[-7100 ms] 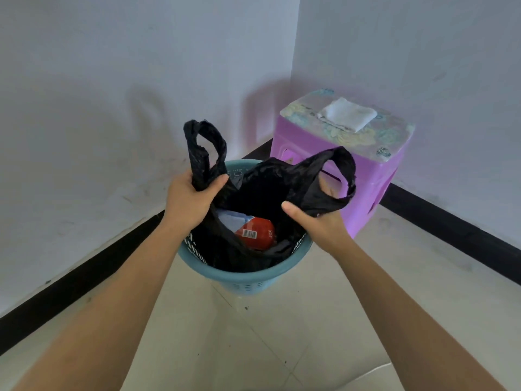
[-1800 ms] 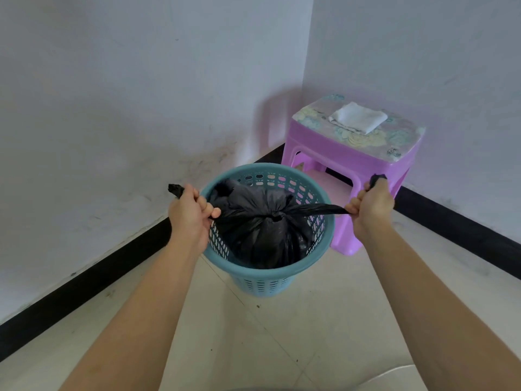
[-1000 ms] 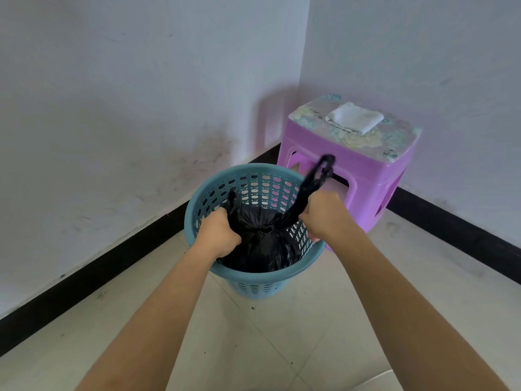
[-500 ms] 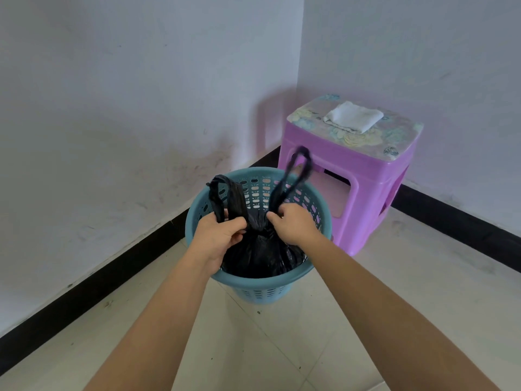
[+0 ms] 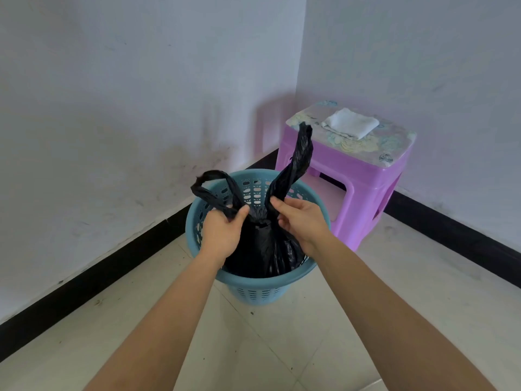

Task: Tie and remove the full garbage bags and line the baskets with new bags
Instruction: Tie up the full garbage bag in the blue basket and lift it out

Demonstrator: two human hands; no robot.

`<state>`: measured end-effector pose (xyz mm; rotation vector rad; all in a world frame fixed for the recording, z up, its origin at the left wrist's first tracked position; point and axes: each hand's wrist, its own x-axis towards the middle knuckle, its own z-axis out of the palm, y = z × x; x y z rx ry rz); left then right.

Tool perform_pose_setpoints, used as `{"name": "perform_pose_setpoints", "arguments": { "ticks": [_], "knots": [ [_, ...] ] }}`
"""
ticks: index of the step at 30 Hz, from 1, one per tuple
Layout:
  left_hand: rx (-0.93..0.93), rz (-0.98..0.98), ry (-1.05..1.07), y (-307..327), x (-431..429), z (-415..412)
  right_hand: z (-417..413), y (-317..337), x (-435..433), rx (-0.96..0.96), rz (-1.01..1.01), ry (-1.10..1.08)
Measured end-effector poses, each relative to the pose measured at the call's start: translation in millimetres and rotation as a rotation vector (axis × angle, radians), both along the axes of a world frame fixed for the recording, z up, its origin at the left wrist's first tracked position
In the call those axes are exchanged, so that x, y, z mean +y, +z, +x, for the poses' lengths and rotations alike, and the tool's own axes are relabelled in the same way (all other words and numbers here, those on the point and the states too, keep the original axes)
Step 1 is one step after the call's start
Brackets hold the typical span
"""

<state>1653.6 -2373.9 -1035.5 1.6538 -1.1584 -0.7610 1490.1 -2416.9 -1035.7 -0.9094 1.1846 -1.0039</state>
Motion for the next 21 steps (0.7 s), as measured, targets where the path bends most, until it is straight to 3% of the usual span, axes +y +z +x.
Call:
{"name": "perform_pose_setpoints", "arguments": {
  "ticks": [4, 8, 15, 18, 21],
  "knots": [
    [0.153, -0.151, -0.025, 15.2, -1.5, 2.7, -8.4, 9.8, -2.2, 0.358, -0.331, -0.077],
    [0.309, -0.103, -0.116, 32.2, -7.7, 3.7, -7.5, 17.7, -4.5, 0.485, -0.475, -0.084],
    [0.502, 0.019, -0.439, 36.9, -5.4, 27.0, -10.6, 18.4, -5.1, 0.451, -0.576, -0.051],
    [0.458, 0.020, -0.443, 37.7, -6.7, 34.0, -14.8, 21.2, -5.3, 0.376, -0.582, 0.032],
    [0.331, 0.042, -0.413, 37.2, -8.4, 32.9, -13.7, 24.0, -5.7, 0.420, -0.579, 0.186]
  ]
}}
